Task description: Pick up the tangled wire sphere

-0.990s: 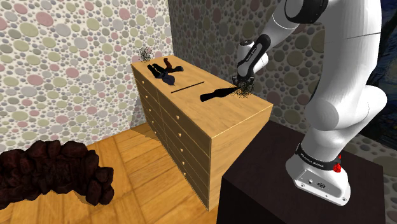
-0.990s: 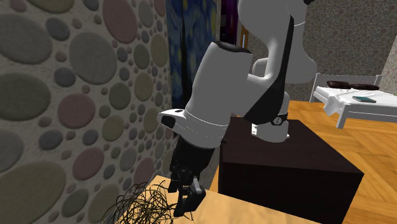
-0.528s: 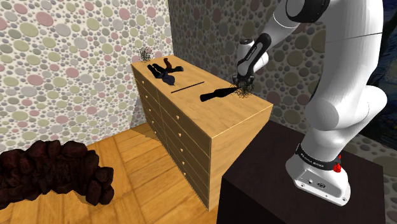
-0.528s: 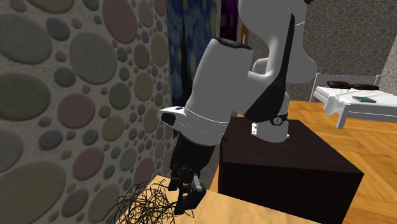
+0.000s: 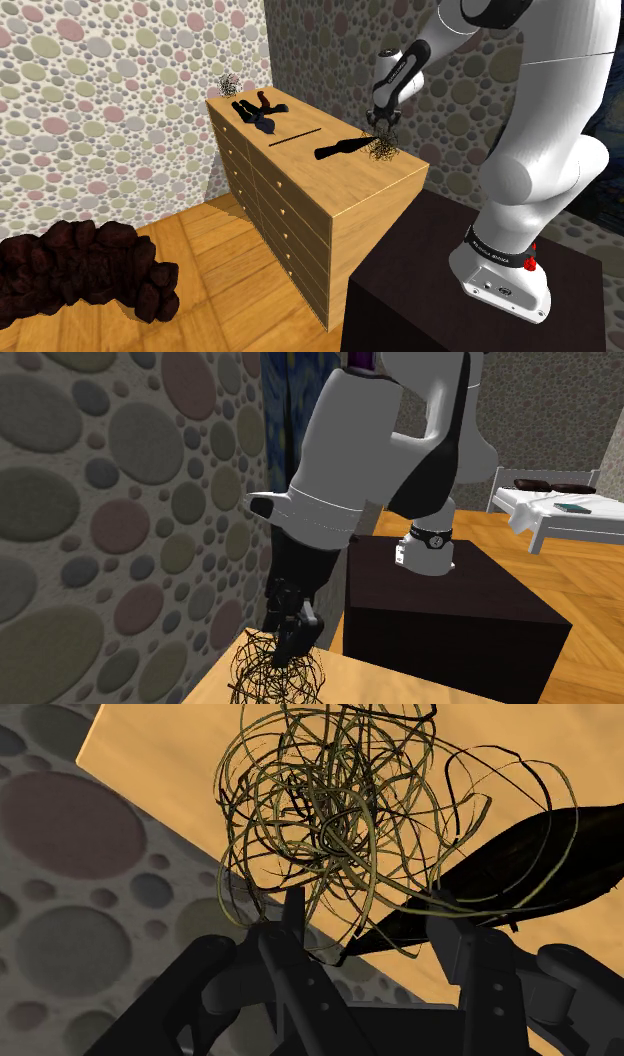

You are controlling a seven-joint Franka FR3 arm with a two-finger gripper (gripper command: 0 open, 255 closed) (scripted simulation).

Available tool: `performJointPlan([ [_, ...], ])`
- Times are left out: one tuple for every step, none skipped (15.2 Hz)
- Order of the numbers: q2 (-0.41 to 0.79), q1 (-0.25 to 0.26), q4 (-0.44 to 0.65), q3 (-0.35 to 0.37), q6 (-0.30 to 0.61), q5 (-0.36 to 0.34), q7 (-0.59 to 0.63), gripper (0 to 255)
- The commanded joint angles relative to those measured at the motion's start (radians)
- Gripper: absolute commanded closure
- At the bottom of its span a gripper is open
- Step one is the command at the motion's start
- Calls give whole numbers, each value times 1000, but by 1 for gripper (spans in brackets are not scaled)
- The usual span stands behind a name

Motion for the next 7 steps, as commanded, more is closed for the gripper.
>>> performJointPlan([
  [-25, -2, 2, 4, -22, 9, -12, 255],
  [-34, -3, 3, 6, -33, 13, -18, 255],
  [-44, -4, 5, 8, -45, 17, -23, 255],
  [-53, -4, 7, 9, -56, 21, -28, 255],
  [-63, -5, 9, 11, -67, 25, -33, 255],
  [-64, -5, 10, 11, -69, 26, -34, 255],
  [-64, -5, 10, 11, -69, 26, -34, 255],
])
